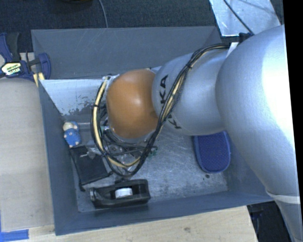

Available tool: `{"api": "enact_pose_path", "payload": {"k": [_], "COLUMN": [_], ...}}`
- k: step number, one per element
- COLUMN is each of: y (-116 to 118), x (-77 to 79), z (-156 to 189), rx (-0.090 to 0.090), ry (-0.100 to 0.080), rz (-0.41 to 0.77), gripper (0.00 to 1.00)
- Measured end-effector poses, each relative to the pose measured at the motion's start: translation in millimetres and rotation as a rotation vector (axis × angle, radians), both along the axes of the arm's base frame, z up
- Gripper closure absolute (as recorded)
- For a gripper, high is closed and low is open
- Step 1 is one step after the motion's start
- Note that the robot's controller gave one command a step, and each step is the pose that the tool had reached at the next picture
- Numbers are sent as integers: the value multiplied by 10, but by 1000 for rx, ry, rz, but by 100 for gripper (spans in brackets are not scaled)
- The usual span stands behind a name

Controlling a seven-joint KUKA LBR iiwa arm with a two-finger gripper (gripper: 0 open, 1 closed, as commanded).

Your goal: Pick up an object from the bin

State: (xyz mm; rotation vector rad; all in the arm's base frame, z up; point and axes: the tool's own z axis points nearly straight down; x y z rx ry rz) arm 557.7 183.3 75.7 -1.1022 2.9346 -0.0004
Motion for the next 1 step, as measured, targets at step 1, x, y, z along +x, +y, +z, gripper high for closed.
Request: {"api": "enact_pose_path", "payload": {"k": [1], "y": [0], "x": [-16], "z": [6], "rx": [0], "ry": [3], "rz": [-2], "gripper": [100]}}
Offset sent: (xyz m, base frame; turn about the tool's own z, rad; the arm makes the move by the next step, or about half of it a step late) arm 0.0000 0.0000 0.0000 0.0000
